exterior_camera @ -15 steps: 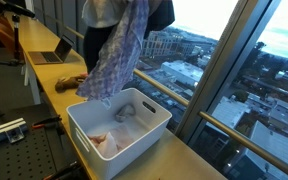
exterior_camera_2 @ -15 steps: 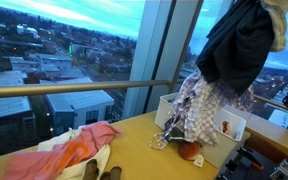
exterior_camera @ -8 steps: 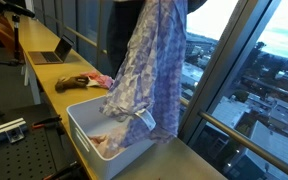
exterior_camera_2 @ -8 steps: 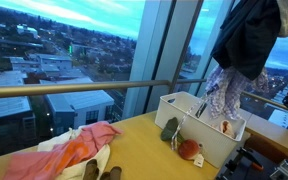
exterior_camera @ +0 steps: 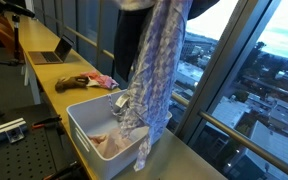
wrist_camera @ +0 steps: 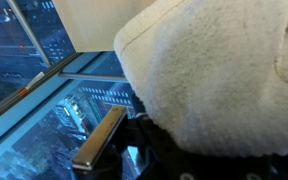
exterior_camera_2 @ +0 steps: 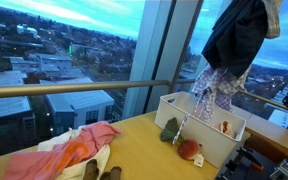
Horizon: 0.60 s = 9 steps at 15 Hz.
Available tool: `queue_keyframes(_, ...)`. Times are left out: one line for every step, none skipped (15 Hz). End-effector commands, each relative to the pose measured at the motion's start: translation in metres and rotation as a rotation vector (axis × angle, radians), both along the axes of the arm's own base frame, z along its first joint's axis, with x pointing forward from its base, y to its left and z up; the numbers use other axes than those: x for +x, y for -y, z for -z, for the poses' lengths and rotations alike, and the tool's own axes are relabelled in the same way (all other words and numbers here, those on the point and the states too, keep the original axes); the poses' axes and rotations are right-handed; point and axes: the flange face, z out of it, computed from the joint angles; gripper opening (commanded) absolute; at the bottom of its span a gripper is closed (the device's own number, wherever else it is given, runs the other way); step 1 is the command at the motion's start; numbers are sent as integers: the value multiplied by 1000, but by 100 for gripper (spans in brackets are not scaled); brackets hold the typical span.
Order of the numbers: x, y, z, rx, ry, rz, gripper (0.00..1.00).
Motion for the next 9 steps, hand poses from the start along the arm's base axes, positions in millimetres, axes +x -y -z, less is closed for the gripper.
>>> queue_keyframes(14, -13, 6, -8, -20, -24, 0)
queue_keyframes(18, -17, 13, -2, -30, -31, 0)
queue_keyframes(22, -24, 22, 13, -40, -39, 0)
queue_keyframes(26, -35, 30, 21, -49, -50, 0)
queue_keyframes(27, -51, 37, 24, -57, -64, 0)
queue_keyframes(27, -69, 41, 23, -62, -80, 0)
queue_keyframes(25, -91, 44, 22, -65, -100, 0)
queue_keyframes(24, -114, 45, 23, -66, -123, 0)
queue_keyframes(22, -138, 45, 21, -65, -146, 0)
